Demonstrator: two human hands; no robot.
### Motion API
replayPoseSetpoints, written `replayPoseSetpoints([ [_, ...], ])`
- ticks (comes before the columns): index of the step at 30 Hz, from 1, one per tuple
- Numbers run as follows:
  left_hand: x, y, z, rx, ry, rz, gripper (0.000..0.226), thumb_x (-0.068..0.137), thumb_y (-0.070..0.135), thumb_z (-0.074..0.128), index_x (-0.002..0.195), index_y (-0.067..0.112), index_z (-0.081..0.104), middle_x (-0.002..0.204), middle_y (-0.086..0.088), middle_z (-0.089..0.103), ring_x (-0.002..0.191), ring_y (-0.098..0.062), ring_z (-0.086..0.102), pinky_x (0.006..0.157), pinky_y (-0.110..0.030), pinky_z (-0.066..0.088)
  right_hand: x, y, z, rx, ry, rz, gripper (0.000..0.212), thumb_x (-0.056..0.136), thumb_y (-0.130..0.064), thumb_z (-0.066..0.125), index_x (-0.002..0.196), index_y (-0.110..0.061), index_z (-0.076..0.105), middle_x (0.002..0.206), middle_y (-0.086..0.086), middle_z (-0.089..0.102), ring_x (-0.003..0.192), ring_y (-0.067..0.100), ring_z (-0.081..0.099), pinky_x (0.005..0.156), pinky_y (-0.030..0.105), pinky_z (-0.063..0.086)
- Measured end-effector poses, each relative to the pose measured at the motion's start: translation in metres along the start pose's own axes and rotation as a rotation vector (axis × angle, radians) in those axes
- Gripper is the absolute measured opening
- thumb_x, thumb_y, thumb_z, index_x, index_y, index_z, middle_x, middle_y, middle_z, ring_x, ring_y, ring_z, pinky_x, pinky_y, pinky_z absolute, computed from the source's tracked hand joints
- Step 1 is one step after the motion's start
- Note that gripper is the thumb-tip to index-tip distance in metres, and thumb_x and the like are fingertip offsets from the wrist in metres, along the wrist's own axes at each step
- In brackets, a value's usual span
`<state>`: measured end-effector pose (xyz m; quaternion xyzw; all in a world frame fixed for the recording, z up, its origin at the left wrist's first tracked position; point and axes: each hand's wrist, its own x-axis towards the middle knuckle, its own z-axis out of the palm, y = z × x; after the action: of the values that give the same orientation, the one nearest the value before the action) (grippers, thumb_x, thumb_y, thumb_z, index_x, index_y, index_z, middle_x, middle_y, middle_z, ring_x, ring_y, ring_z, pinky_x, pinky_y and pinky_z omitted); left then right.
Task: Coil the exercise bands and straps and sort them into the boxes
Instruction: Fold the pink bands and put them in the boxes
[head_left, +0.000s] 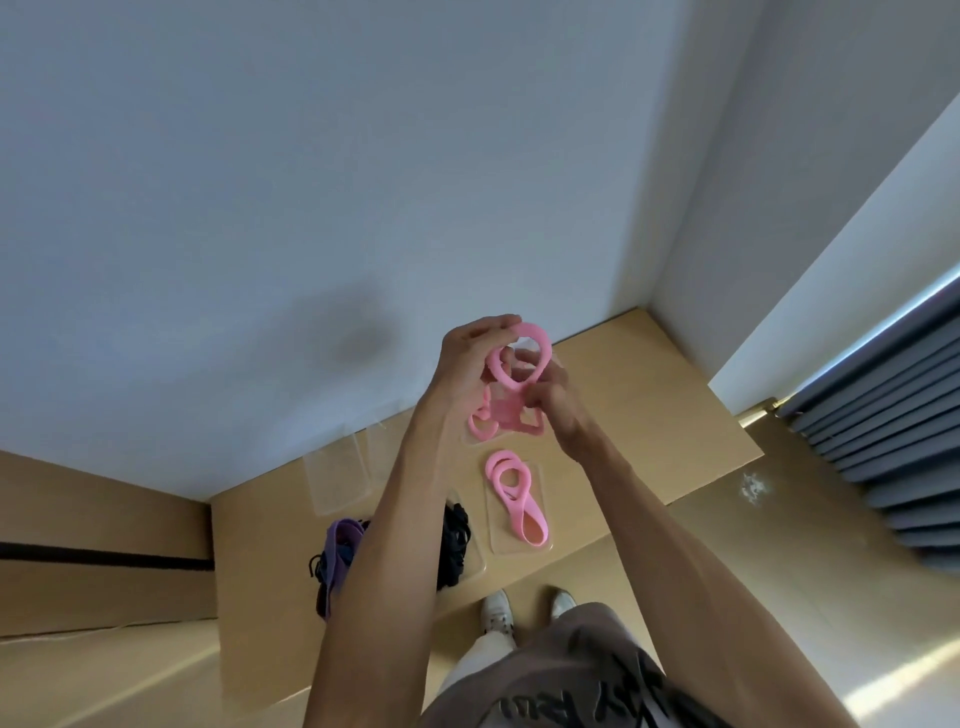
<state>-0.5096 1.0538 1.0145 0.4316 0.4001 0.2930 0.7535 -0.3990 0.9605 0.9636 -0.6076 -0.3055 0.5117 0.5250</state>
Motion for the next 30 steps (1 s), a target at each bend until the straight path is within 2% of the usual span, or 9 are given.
replayPoseSetpoints([
  [5, 0.017, 0.004, -0.023, -0.005, 0.073, 0.002, 0.021, 0.073, 0.008, 0.081, 0.094, 0.008, 0.078, 0.083, -0.008, 0.065, 0.062, -0.017, 0.056, 0.056, -0.026, 0.049, 0.007, 0.001, 0.015, -0.048, -0.157, 0.119, 0.027, 0.078, -0.027, 0.066, 0.101, -0.015, 0.074, 0.099, 0.009, 0.073, 0.086, 0.021, 0.067, 0.077, 0.036, 0.053],
  [11, 0.021, -0.005, -0.051, -0.03, 0.06, -0.048, 0.013, 0.081, 0.004, 0.077, 0.091, 0.012, 0.079, 0.076, -0.006, 0.069, 0.061, -0.015, 0.061, 0.062, -0.028, 0.054, 0.012, 0.003, 0.051, -0.347, -0.297, 0.252, 0.026, 0.087, -0.024, 0.064, 0.103, -0.005, 0.071, 0.09, 0.006, 0.072, 0.071, 0.011, 0.061, 0.058, 0.024, 0.048],
  [13, 0.022, -0.003, -0.056, -0.05, 0.031, -0.05, 0.014, 0.083, 0.002, 0.076, 0.093, 0.01, 0.078, 0.077, -0.007, 0.069, 0.062, -0.015, 0.061, 0.062, -0.029, 0.054, 0.015, -0.002, 0.062, -0.383, -0.253, 0.254, 0.028, 0.081, -0.023, 0.067, 0.102, -0.005, 0.071, 0.099, 0.009, 0.073, 0.077, 0.011, 0.066, 0.065, 0.027, 0.053],
  [15, 0.024, -0.001, -0.062, -0.084, 0.018, -0.041, 0.014, 0.084, -0.001, 0.074, 0.097, 0.006, 0.076, 0.078, -0.008, 0.07, 0.062, -0.016, 0.061, 0.061, -0.028, 0.053, 0.02, -0.003, 0.069, -0.398, -0.148, 0.264, 0.029, 0.08, -0.012, 0.072, 0.107, -0.003, 0.069, 0.111, 0.017, 0.071, 0.095, 0.024, 0.068, 0.085, 0.041, 0.058],
  [18, 0.026, 0.001, -0.071, -0.107, -0.011, -0.019, 0.015, 0.086, -0.001, 0.072, 0.099, 0.005, 0.075, 0.078, -0.009, 0.069, 0.061, -0.017, 0.06, 0.059, -0.028, 0.053, 0.028, 0.001, 0.076, -0.429, 0.024, 0.293, 0.051, 0.079, -0.002, 0.074, 0.127, -0.005, 0.06, 0.122, 0.017, 0.064, 0.11, 0.032, 0.063, 0.097, 0.05, 0.053],
  [21, 0.027, 0.0, -0.077, -0.091, -0.014, -0.017, 0.017, 0.084, 0.0, 0.072, 0.099, 0.005, 0.074, 0.079, -0.009, 0.069, 0.064, -0.018, 0.061, 0.062, -0.029, 0.053, 0.036, 0.004, 0.085, -0.567, 0.058, 0.33, 0.044, 0.084, -0.002, 0.065, 0.127, -0.007, 0.059, 0.115, 0.012, 0.063, 0.102, 0.025, 0.063, 0.094, 0.044, 0.055],
  [23, 0.028, -0.004, -0.08, -0.089, -0.004, -0.019, 0.017, 0.084, -0.002, 0.071, 0.1, 0.004, 0.073, 0.079, -0.009, 0.069, 0.066, -0.018, 0.061, 0.062, -0.031, 0.053, 0.04, 0.002, 0.092, -0.702, 0.056, 0.339, 0.033, 0.087, -0.002, 0.06, 0.119, -0.004, 0.058, 0.101, 0.007, 0.061, 0.086, 0.019, 0.057, 0.079, 0.034, 0.053],
  [27, 0.029, -0.002, -0.085, -0.153, -0.018, 0.0, 0.014, 0.085, -0.002, 0.071, 0.098, 0.005, 0.073, 0.076, -0.008, 0.067, 0.062, -0.016, 0.06, 0.061, -0.03, 0.053, 0.041, -0.01, 0.102, -0.961, 0.007, 0.315, 0.01, 0.086, -0.015, 0.066, 0.089, -0.008, 0.06, 0.086, 0.005, 0.053, 0.067, 0.012, 0.046, 0.06, 0.023, 0.038],
  [30, 0.034, 0.004, -0.091, -0.126, 0.046, 0.05, 0.015, 0.08, -0.002, 0.072, 0.093, 0.005, 0.073, 0.079, -0.009, 0.067, 0.06, -0.019, 0.056, 0.059, -0.031, 0.052, 0.046, -0.006, 0.099, -0.983, 0.021, 0.295, 0.018, 0.085, -0.02, 0.071, 0.092, -0.005, 0.064, 0.085, 0.006, 0.054, 0.077, 0.017, 0.05, 0.07, 0.032, 0.045],
])
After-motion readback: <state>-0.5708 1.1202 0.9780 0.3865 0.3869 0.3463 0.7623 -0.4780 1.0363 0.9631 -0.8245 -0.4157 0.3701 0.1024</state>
